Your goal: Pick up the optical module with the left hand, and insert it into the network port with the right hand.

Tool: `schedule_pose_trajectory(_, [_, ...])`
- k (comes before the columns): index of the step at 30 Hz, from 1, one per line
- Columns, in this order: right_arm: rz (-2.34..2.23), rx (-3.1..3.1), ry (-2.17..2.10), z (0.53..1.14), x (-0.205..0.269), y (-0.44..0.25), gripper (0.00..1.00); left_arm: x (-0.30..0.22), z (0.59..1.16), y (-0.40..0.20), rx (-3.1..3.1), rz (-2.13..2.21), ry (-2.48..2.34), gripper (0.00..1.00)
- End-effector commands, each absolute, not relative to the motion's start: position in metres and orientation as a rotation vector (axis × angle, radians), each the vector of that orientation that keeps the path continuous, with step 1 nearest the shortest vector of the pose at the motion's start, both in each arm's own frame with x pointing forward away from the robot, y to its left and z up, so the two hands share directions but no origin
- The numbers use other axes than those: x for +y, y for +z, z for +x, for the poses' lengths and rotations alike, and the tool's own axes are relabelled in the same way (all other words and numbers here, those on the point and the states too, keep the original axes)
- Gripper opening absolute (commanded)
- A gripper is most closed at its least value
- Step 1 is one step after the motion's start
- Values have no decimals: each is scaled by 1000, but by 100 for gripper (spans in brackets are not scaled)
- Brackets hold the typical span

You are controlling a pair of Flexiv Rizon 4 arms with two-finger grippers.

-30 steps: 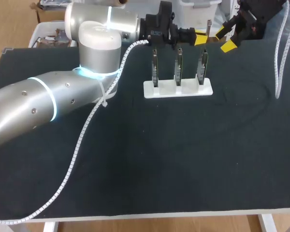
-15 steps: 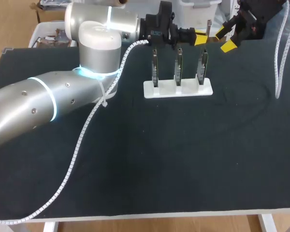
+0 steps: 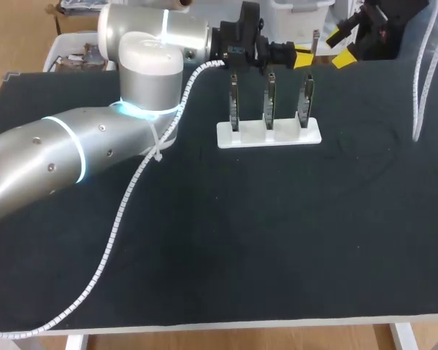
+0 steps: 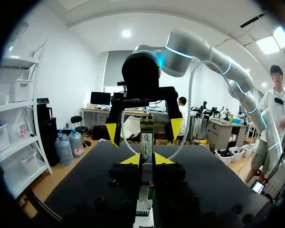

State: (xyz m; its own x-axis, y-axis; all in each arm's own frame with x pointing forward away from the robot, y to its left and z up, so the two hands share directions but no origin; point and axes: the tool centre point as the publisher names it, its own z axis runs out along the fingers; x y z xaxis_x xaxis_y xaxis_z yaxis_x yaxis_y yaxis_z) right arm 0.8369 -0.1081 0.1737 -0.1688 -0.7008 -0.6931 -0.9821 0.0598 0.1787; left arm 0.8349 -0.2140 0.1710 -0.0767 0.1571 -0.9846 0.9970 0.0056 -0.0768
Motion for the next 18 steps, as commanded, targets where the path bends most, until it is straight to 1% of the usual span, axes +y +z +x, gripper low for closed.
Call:
schedule_pose_trajectory(1, [-1987,1758,1534,847,-104,183,100,-214,834,171,1384,1288,-1185,0])
schedule_pose_trajectory(8, [-2035,1670,1558,845,-91,196,100,-214,834,171,1384,1288,-1185,0])
schedule_pose_trajectory(18, [-2067,1636,1547,843,-85,203,100,-214,834,171,1384,1288,-1185,0])
